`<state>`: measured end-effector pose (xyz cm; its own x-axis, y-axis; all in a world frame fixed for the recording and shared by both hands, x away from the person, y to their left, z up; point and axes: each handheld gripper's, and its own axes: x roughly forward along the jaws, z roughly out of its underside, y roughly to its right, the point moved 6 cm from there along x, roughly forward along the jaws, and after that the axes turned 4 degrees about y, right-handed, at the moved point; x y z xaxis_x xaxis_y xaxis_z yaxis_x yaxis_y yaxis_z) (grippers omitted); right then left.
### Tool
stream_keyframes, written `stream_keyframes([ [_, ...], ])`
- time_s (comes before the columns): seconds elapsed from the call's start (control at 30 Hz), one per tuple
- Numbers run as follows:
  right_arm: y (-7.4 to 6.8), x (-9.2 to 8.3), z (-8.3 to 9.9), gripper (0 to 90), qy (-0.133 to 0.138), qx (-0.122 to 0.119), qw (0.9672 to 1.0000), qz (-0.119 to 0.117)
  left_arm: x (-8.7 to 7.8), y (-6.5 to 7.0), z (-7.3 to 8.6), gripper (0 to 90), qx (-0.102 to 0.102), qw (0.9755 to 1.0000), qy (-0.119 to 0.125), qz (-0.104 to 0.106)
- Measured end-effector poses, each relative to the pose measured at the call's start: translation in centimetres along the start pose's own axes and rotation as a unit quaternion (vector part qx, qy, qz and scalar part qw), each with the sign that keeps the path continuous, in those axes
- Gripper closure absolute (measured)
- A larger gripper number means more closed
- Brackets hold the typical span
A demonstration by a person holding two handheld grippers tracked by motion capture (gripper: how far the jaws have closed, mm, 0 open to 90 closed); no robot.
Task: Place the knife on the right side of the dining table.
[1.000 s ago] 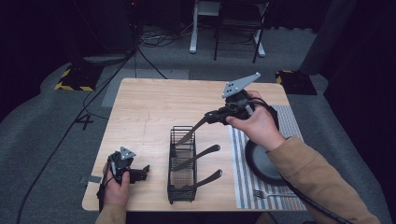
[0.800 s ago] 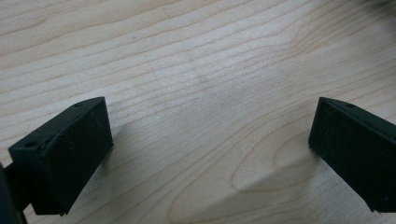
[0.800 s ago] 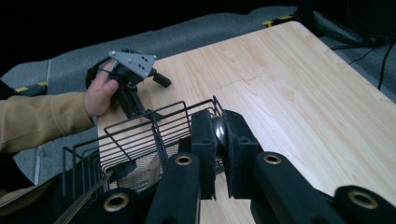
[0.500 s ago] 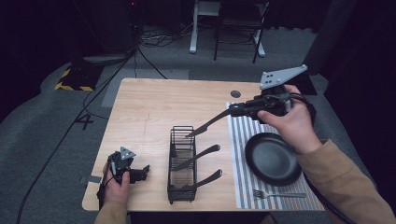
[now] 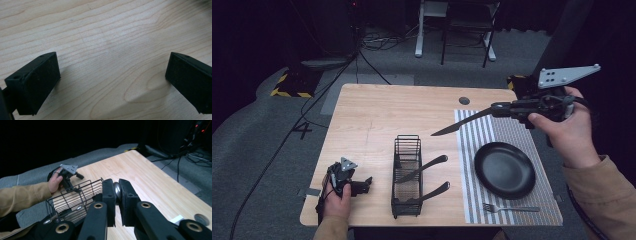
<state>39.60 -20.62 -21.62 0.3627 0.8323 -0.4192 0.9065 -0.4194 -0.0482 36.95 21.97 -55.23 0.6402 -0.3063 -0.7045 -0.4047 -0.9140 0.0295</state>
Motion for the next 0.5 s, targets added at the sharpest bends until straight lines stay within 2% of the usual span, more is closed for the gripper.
stream_keyframes([
  [0.2, 0.9, -2.1, 0.1, 83.8, 0.012, 0.005, 0.9997, 0.019, 0.0, 0.0, 0.0, 0.0, 0.0, 1.0, 0.0, 0.0],
  [0.27, 1.7, -3.1, 0.6, 83.8, 0.012, 0.009, 0.9992, 0.037, 0.0, 0.0, 0.0, 0.0, 0.0, 1.0, 0.0, 0.0],
  [0.43, 2.7, -3.8, 1.3, 83.9, 0.014, 0.019, 0.9986, 0.047, 0.0, 0.0, 0.0, 0.0, 0.0, 1.0, 0.0, 0.0],
  [0.5, 3.6, -4.3, 1.8, 83.8, 0.021, 0.028, 0.9981, 0.051, 0.0, 0.0, 0.0, 0.0, 0.0, 1.0, 0.0, 0.0],
])
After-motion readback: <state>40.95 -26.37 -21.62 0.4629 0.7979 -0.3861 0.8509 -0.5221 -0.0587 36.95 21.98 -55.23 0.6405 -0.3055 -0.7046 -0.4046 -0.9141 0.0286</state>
